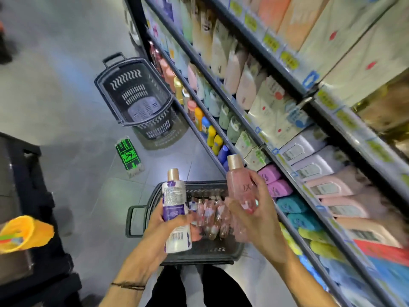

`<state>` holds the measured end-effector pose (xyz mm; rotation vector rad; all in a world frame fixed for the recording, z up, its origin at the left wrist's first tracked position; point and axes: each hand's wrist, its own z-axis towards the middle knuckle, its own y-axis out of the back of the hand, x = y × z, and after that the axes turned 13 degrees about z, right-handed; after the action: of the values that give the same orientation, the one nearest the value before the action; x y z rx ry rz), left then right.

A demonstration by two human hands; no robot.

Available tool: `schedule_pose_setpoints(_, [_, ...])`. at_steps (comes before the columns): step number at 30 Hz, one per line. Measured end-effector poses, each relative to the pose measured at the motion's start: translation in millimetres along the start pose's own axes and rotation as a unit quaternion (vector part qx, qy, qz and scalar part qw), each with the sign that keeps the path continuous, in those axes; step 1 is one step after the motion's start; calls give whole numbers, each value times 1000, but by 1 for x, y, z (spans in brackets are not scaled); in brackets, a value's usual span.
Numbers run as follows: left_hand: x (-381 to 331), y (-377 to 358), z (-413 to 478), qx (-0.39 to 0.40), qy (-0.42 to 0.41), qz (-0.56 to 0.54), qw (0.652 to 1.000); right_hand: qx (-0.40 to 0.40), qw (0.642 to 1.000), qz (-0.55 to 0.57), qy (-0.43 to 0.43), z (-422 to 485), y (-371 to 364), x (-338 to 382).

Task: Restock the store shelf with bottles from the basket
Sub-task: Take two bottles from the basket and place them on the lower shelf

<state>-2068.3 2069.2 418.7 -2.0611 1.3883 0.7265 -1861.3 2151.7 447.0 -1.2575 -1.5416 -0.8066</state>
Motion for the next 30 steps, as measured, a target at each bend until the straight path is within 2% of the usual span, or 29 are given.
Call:
schedule_pose_setpoints(4, [-33, -13, -34, -33, -55, 33, 997, -52, 998, -17, 43, -25, -2, 43])
schedule_pose_setpoints(10, [-83, -29, -69, 93, -108, 35, 989, -119, 984, -29, 127, -78, -3, 103])
schedule_pose_setpoints(14, [-112, -49, -105, 174, -161, 76, 969, -197, 966, 29, 162, -129, -7, 142])
schedule_pose_setpoints(16, [-124, -62, -125, 203, -182, 89, 958, -252, 945, -5, 209, -159, -8, 162])
schedule_pose_setpoints(22, [-143, -131, -198, 367, -216, 105, 899, -384, 871, -61, 301, -261, 18, 202])
schedule_pose_setpoints(27, [-137, -200, -272, 483, -263, 164, 819, -490, 801, -69, 337, -361, 58, 215])
schedule_pose_setpoints(30, [-120, -246, -321, 555, -229, 149, 786, -557, 749, -80, 349, -423, 80, 218])
